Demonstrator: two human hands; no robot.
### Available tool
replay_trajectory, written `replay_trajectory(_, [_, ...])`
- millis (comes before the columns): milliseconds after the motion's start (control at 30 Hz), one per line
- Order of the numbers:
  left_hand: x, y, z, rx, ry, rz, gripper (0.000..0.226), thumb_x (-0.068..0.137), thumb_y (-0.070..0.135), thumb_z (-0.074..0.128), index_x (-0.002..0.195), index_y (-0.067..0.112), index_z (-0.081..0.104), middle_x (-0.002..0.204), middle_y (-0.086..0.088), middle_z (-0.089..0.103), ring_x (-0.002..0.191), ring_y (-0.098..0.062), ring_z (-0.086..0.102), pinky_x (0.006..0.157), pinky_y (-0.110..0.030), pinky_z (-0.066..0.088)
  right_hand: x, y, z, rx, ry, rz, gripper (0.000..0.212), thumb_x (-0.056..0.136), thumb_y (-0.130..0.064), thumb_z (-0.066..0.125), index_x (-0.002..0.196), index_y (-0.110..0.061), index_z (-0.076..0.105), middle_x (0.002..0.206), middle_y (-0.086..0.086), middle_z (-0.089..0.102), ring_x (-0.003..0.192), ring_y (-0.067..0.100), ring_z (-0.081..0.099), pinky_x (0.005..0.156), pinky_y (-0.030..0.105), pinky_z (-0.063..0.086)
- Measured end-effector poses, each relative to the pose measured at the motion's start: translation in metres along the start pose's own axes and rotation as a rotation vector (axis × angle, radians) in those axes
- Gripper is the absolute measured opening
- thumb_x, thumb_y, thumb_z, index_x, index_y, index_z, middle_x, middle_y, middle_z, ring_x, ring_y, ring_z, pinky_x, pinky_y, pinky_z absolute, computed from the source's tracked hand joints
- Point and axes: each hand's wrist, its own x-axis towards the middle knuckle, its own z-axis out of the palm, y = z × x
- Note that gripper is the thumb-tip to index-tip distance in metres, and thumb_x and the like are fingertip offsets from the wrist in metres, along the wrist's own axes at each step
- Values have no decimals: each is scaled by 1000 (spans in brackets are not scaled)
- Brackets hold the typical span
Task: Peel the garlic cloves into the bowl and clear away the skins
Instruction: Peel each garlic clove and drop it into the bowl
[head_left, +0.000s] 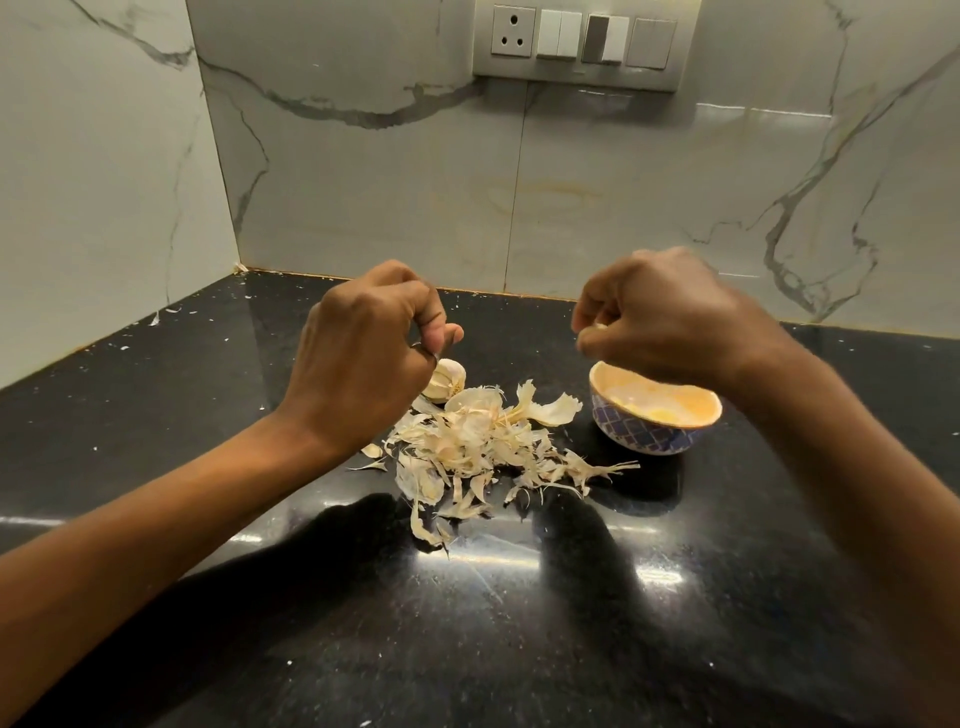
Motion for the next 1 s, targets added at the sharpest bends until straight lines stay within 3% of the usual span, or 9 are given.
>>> replay_trajectory(133, [-3, 2, 0, 53, -45, 18, 34, 77, 6, 84, 68, 29, 60, 90, 1, 67, 73, -19, 64, 61, -41, 56, -2, 7, -9, -97, -115, 88, 13, 84, -12, 71, 88, -22, 78, 86, 0, 74, 76, 16, 68, 60, 25, 54])
replay_trajectory(267, [-4, 4, -1, 102, -72, 29, 30, 75, 3, 83, 68, 26, 66, 91, 3, 67, 72, -19, 64, 57, -36, 54, -4, 10, -9, -156, -253, 114, 11, 85, -16, 73, 93, -23, 79, 89, 1, 75, 82, 19, 68, 71, 34, 62])
replay_trajectory(567, [-5, 6, -3, 105, -103, 20, 26, 74, 3, 83, 69, 25, 71, 97, 3, 68, 63, -12, 55, 56, -33, 51, -2, 14, 1, -249, -378, 125, 16, 88, -16, 66, 100, -15, 77, 99, 7, 75, 93, 26, 68, 82, 41, 60])
replay_trajectory(800, [-4, 8, -5, 102, -121, 36, 28, 72, -2, 81, 67, 24, 72, 98, 3, 67, 78, -20, 66, 60, -37, 55, -1, 14, 3, -241, -406, 113, 21, 93, -17, 63, 110, -15, 75, 100, 5, 73, 93, 24, 66, 72, 32, 55])
replay_trajectory(1000, [-4, 7, -4, 113, -121, 47, 29, 72, -4, 78, 68, 24, 71, 98, 2, 67, 78, -20, 65, 60, -35, 54, -1, 16, 4, -217, -403, 106, 18, 94, -16, 63, 106, -14, 77, 101, 6, 74, 93, 25, 67, 68, 28, 53])
